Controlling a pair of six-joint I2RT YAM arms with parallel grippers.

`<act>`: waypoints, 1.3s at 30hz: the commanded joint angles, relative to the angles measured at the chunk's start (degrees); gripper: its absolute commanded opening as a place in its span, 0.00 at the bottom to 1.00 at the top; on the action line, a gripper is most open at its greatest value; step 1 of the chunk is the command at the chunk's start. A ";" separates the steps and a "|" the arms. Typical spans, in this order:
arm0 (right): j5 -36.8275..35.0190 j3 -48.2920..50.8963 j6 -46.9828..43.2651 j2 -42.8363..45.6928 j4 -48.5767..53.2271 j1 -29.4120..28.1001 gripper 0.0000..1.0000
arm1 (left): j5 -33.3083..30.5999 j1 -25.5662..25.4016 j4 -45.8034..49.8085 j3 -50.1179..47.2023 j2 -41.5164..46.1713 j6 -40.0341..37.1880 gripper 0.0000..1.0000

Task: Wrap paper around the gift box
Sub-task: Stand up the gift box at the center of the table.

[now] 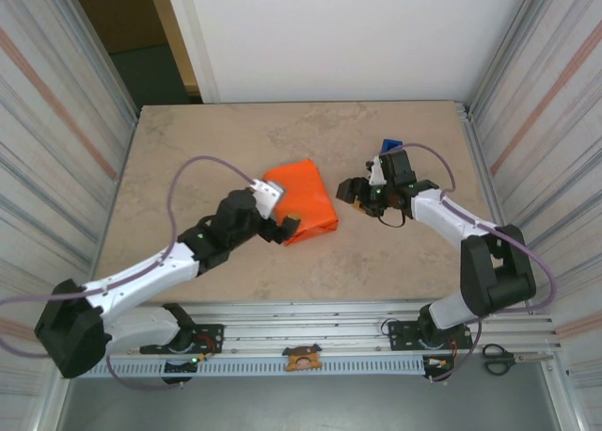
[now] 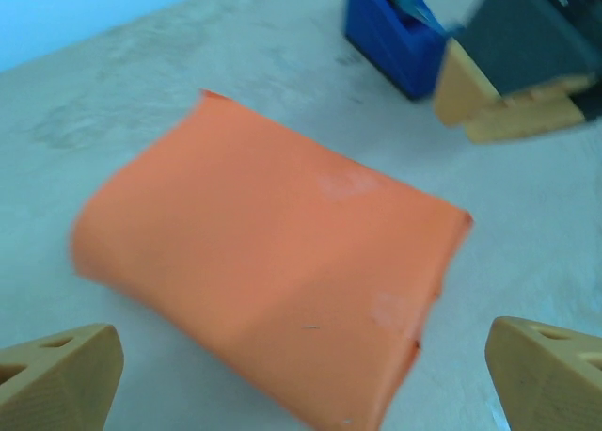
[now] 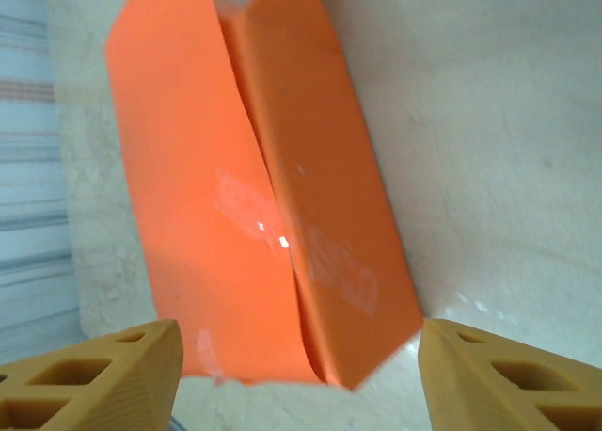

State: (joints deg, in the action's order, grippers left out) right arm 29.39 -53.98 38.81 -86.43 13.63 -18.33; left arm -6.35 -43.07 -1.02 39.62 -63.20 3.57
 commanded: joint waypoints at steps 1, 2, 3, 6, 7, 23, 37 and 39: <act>2.50 -5.38 -3.92 -5.03 3.17 0.39 0.70 | -1.46 4.87 9.01 0.89 3.51 13.62 0.99; 3.68 -7.08 -4.45 -6.94 3.54 0.26 0.72 | 1.75 7.30 9.59 0.56 4.17 15.48 0.99; 4.61 -8.86 -4.84 -8.90 4.30 0.22 0.74 | 7.62 10.95 8.93 -0.15 4.27 17.43 0.99; 6.54 -12.54 -5.85 -13.03 5.51 -0.09 0.78 | 22.76 20.84 9.67 -0.34 1.12 26.98 0.98; 8.03 -14.32 -6.51 -14.82 6.46 -0.17 0.78 | 27.21 23.63 9.53 -0.16 -0.78 29.16 0.96; 18.98 -37.16 -13.71 -34.82 18.87 -1.01 0.81 | 43.57 27.70 11.71 18.80 -32.87 35.01 0.99; 22.60 -41.47 -15.28 -38.68 21.35 -1.66 0.76 | 46.33 25.05 7.69 23.94 -42.65 37.66 0.85; 23.11 -41.40 -15.25 -37.52 21.27 -1.62 0.76 | 46.36 24.96 7.16 23.94 -41.84 37.95 0.84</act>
State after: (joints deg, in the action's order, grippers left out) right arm 49.36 -93.89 24.77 -124.68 33.17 -19.57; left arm 38.44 -17.52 7.49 61.87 -105.82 40.84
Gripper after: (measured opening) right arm 0.756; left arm 0.843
